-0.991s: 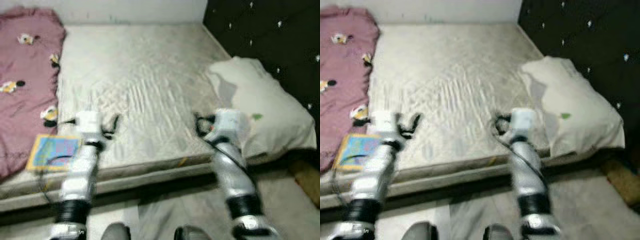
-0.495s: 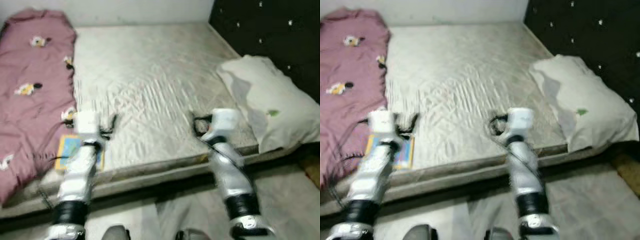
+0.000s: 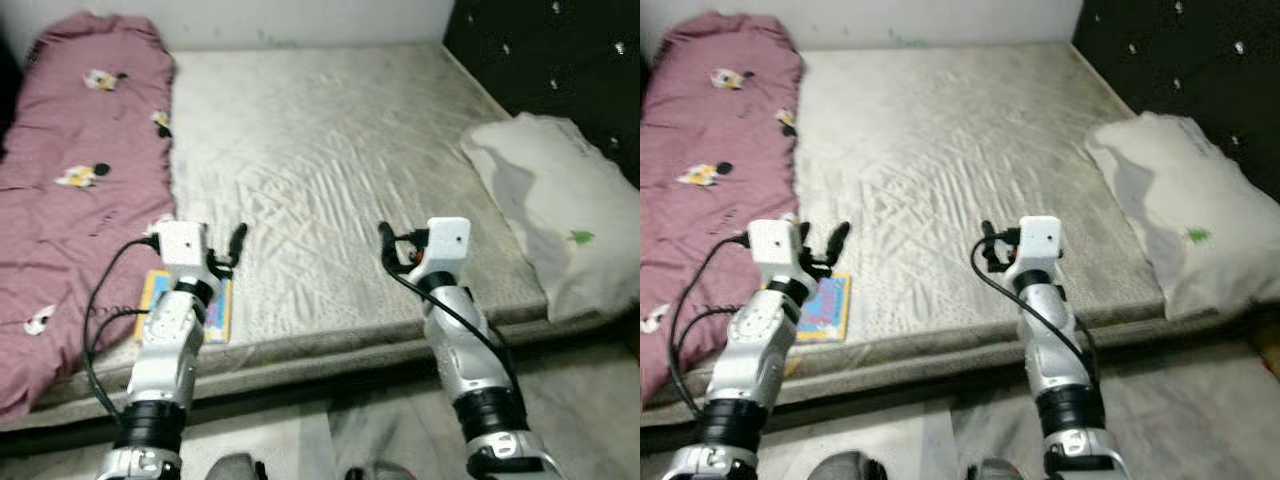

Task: Clean up the room

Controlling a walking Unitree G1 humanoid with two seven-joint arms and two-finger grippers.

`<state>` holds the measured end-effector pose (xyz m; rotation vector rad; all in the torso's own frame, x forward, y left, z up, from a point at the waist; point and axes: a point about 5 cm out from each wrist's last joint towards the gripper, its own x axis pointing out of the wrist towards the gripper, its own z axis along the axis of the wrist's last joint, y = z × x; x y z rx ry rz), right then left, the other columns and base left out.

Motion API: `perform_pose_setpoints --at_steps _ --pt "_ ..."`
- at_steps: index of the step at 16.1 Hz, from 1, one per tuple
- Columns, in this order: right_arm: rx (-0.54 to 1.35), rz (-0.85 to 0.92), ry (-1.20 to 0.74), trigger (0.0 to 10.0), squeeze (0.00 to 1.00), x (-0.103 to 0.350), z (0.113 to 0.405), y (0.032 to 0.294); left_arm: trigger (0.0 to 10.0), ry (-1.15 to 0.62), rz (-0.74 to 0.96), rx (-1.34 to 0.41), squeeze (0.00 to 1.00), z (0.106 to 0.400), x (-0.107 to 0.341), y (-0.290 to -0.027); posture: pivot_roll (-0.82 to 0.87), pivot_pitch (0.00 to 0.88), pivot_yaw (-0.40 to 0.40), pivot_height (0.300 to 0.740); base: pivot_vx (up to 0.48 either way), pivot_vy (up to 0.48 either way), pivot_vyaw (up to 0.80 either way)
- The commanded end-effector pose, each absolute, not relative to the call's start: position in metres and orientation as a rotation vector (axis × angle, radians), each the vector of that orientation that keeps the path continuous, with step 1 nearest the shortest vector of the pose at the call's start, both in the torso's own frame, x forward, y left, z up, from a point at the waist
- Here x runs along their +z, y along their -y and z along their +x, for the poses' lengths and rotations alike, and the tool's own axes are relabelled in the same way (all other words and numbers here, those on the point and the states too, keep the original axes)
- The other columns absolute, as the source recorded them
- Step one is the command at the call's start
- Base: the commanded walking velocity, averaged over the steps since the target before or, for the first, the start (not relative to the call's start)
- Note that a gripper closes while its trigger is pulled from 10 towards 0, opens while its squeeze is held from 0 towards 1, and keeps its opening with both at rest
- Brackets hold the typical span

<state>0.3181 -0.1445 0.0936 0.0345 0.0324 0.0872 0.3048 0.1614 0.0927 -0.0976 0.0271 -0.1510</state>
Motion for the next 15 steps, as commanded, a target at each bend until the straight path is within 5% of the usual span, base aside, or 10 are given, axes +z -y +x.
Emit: perform_pose_setpoints --at_steps 1,10,15 --pt "0.09 0.036 -0.021 10.0 0.0 0.0974 0.3195 0.1438 10.0 -0.017 -0.094 -0.157 0.0 0.305 0.0946 -0.1627 0.03 0.041 -0.03 0.74 0.356 0.0 0.0" --pt "0.089 0.034 -0.021 10.0 0.0 0.0976 0.3202 0.1429 10.0 -0.017 -0.088 -0.155 0.0 0.3063 0.0948 -0.1629 0.03 0.041 -0.031 0.74 0.367 0.0 0.0" --pt "0.09 0.032 -0.022 10.0 0.0 0.0977 0.3203 0.1429 10.0 -0.048 -0.084 -0.1 0.0 0.3047 0.0902 -0.1675 0.03 0.048 -0.034 0.74 0.049 0.0 0.0"
